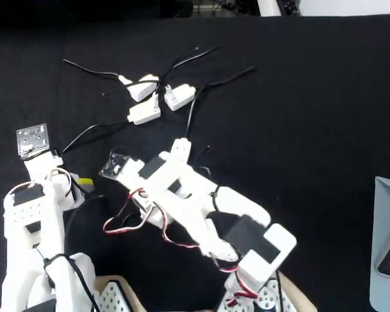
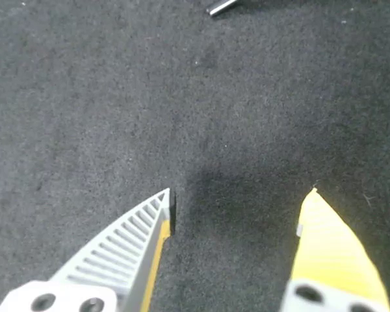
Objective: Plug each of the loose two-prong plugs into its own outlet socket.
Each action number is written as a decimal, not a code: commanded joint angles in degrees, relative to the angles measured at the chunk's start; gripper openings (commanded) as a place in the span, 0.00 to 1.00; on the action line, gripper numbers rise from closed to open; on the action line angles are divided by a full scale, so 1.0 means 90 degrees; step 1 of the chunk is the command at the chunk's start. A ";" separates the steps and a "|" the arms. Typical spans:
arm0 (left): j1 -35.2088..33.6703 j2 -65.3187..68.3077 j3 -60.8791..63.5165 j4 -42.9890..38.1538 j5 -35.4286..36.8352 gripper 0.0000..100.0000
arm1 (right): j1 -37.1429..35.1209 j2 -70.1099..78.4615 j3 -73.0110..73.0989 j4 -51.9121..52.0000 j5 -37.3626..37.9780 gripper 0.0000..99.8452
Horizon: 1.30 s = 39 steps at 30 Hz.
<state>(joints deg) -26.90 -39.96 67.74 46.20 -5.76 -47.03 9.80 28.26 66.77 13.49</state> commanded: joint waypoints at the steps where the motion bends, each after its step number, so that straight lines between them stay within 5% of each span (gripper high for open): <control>1: 0.0005 -0.0156 -0.0112 -0.0098 0.0029 0.31 | 0.0127 -0.0523 -0.0190 0.0264 0.0010 0.01; 9: 0.0005 -0.0156 -0.0112 -0.0098 0.0020 0.31 | 0.1133 -0.1402 0.0024 0.0635 0.0010 0.01; 17: 0.0005 -0.0156 -0.0112 -0.0098 0.0029 0.31 | 0.0850 -0.0962 0.0933 -0.0440 -0.0274 0.04; 20: 0.0005 -0.0156 -0.0112 -0.0098 0.0029 0.31 | 0.0674 -0.0796 0.0923 -0.0430 -0.0547 0.10; 35: 0.0005 -0.0156 -0.0112 -0.0098 0.0020 0.31 | 0.0586 -0.0767 0.0659 -0.0410 -0.0576 0.02; 39: 0.0005 -0.0156 -0.0112 -0.0098 0.0020 0.31 | 0.0576 -0.0767 0.0552 0.0068 -0.0576 0.08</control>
<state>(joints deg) -26.90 -39.96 67.74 46.20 -5.76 -41.14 3.47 36.26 64.57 8.84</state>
